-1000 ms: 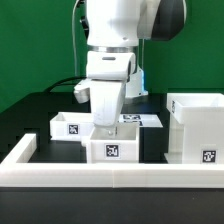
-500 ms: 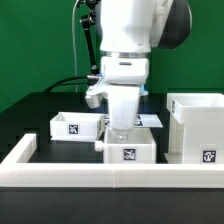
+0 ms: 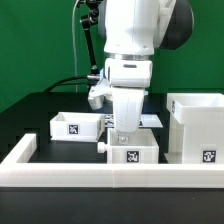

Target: Assemble drawer

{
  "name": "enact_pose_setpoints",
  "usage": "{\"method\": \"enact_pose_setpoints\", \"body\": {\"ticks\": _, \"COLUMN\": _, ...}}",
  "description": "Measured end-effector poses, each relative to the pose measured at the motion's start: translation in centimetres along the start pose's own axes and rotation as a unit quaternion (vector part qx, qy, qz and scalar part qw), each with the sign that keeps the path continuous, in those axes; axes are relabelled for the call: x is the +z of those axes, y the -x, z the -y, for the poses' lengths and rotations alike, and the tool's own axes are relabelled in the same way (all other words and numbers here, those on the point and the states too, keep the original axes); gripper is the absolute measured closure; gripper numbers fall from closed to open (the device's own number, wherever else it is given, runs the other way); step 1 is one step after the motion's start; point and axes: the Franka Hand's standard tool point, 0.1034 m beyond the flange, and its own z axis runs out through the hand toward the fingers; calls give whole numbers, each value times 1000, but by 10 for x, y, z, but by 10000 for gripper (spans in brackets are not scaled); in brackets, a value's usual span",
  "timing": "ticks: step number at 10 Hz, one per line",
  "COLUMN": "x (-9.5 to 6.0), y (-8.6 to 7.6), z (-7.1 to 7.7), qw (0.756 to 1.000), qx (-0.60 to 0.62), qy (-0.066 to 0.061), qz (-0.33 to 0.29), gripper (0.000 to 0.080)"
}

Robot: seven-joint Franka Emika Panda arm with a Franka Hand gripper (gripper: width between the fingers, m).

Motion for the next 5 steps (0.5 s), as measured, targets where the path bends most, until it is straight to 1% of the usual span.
{"method": "enact_pose_setpoints", "body": {"ticks": 2, "x": -1, "y": -16, "z": -4, "qw": 1000, "qx": 0, "qy": -1, "qz": 0, "gripper": 758}}
{"method": "enact_pose_setpoints", "body": {"ticks": 3, "x": -3, "y": -19, "z": -7, "qw": 1000, "qx": -3, "qy": 1, "qz": 1, "gripper": 758}}
{"method": "enact_pose_setpoints", "body": {"ticks": 4, "x": -4, "y": -17, "z": -9, "qw": 1000, "qx": -1, "qy": 5, "qz": 0, "gripper": 758}}
{"method": "enact_pose_setpoints", "body": {"ticks": 5, "x": -3, "y": -16, "z": -8, "qw": 1000, "qx": 0, "qy": 4, "qz": 0, "gripper": 758}}
